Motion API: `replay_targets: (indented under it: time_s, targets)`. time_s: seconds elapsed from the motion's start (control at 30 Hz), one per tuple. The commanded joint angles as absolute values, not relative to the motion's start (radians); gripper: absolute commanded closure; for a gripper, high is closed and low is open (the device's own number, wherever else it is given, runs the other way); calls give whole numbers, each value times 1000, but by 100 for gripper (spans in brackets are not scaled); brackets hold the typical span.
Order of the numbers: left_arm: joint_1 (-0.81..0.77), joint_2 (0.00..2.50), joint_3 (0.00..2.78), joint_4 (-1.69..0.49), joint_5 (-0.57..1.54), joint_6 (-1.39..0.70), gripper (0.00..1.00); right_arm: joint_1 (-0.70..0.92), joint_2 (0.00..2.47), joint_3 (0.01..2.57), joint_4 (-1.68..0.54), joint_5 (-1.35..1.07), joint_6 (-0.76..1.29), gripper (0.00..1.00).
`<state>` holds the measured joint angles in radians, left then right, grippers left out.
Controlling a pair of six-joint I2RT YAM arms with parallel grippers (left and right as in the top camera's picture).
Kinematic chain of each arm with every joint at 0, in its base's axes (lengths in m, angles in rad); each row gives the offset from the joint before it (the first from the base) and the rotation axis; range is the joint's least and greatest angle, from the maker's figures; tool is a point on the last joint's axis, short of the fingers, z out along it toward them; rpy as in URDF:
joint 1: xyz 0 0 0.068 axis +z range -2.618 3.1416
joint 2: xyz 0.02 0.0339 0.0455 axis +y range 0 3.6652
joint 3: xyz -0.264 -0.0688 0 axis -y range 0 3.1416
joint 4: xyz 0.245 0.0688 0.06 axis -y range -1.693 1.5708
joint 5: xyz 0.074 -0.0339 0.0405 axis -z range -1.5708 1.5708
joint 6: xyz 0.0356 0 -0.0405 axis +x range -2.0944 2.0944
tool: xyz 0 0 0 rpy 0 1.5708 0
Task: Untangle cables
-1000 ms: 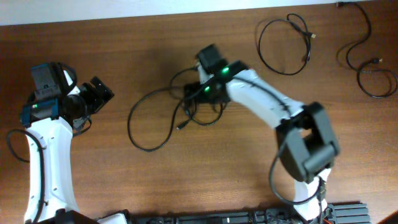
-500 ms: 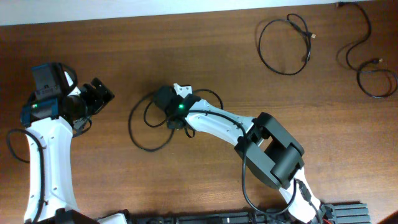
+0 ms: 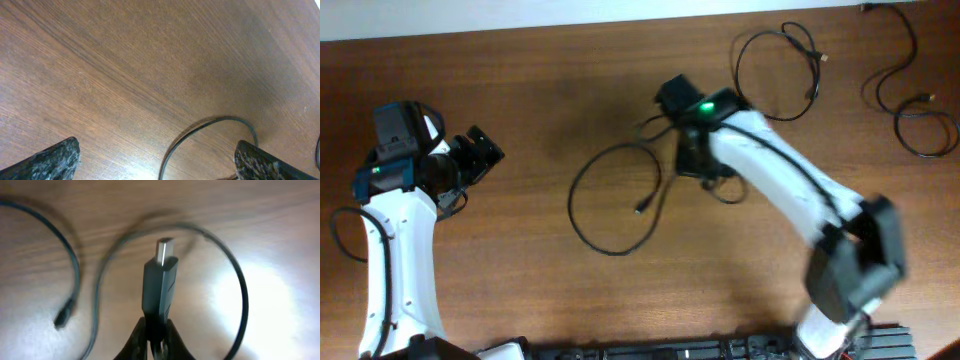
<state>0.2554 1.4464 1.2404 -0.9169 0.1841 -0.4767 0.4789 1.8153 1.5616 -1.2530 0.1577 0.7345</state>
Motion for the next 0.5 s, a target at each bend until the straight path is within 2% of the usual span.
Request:
replay_targets:
  time_s: [0.0, 0.13, 0.33, 0.37, 0.47]
  targets:
    - [257, 1449, 1237, -915, 191, -485, 1, 357, 1678, 1562, -1402, 254, 734, 96]
    - [257, 1449, 1237, -915, 191, -485, 1, 123, 1543, 1562, -1530, 418, 749, 96]
    - [257, 1449, 1237, -915, 191, -485, 1, -480, 1238, 1562, -1516, 590, 736, 96]
    - [257, 1449, 1237, -915, 191, -485, 1, -658, 1167, 1562, -1449, 582, 669, 96]
    - [256, 1449, 1237, -915, 191, -485, 1, -871, 1097, 1564, -1336, 355, 578, 96]
